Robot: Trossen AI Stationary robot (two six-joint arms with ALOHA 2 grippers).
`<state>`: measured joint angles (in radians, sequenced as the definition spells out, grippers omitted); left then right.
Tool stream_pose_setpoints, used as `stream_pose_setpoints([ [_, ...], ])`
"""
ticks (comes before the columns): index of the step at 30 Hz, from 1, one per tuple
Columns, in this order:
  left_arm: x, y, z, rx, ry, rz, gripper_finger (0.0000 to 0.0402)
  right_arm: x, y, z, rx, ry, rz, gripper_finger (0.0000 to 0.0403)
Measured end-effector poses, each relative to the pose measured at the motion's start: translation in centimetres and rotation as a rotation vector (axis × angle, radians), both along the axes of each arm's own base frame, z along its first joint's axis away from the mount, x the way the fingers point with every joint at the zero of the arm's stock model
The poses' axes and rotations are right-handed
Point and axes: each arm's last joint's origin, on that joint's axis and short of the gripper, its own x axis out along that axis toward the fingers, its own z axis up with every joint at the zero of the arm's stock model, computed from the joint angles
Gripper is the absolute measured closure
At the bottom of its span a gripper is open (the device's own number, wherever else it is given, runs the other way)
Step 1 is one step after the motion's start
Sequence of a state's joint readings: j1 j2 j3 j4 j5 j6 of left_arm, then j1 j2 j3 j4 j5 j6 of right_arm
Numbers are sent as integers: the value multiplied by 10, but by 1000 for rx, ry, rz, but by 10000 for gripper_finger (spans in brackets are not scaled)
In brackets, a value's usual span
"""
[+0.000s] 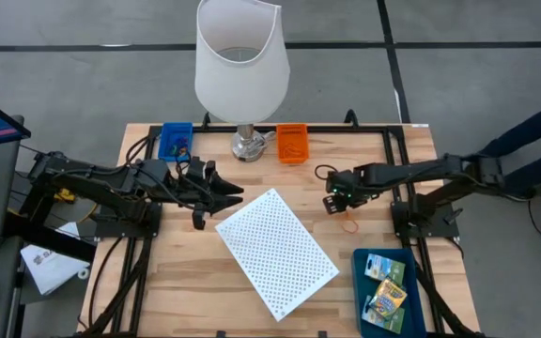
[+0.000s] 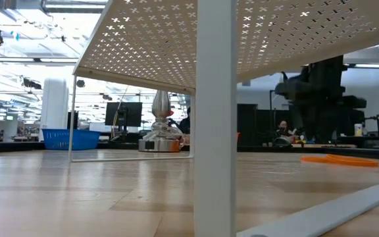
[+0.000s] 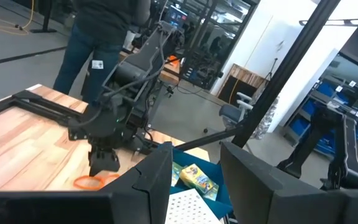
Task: Pick & Place Office Desk Supplies
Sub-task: Put the orange rubber band into the blue bin
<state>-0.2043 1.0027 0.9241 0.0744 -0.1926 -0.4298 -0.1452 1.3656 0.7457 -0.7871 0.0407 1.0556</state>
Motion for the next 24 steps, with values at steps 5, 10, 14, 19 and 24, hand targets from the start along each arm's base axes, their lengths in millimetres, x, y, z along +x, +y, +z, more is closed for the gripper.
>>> stream_pose_setpoints([
  [5, 0, 0, 0, -1, -2, 2, 270, -1, 0, -19, 8, 71, 15, 230],
  [10, 0, 0, 0, 0, -2, 12, 270, -4, 2, -38, 23, 117, 10, 232],
  [14, 0, 1, 0, 2, -4, 19, 270, -4, 3, -47, 32, 146, 15, 248],
  [19, 0, 1, 0, 2, -5, 21, 270, -1, 7, -48, 30, 117, 39, 332],
  [24, 0, 1, 1, 2, -7, 21, 270, 1, 9, -45, 21, 75, 59, 393],
])
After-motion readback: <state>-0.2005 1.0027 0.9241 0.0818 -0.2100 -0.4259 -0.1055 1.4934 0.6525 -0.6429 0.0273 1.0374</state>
